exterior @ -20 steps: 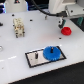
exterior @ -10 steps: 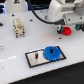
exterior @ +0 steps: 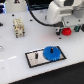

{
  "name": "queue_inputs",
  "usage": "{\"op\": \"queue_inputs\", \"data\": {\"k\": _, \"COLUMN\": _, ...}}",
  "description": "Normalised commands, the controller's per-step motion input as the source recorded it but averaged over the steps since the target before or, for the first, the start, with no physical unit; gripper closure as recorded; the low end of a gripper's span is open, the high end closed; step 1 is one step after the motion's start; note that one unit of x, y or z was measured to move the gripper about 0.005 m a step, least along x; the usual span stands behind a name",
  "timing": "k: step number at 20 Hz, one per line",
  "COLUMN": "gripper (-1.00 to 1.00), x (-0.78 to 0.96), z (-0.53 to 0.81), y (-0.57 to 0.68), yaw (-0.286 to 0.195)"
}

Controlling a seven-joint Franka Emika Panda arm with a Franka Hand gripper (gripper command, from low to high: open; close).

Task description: Insert the blue gear onto the right peg, followed by the red gear

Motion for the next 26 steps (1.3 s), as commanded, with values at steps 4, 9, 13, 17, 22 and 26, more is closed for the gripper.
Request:
{"op": "queue_inputs", "data": {"k": 4, "gripper": 1.0, "x": -0.14, "z": -0.09, "y": 0.13, "yaw": 0.0}}
{"op": "queue_inputs", "data": {"k": 9, "gripper": 1.0, "x": -0.14, "z": 0.01, "y": 0.15, "yaw": 0.0}}
{"op": "queue_inputs", "data": {"k": 13, "gripper": 1.0, "x": 0.04, "z": 0.37, "y": -0.13, "yaw": 0.0}}
{"op": "queue_inputs", "data": {"k": 17, "gripper": 1.0, "x": 0.22, "z": 0.61, "y": -0.37, "yaw": 0.0}}
{"op": "queue_inputs", "data": {"k": 22, "gripper": 1.0, "x": 0.47, "z": 0.55, "y": -0.38, "yaw": 0.0}}
{"op": "queue_inputs", "data": {"k": 26, "gripper": 1.0, "x": 0.5, "z": 0.48, "y": -0.38, "yaw": 0.0}}
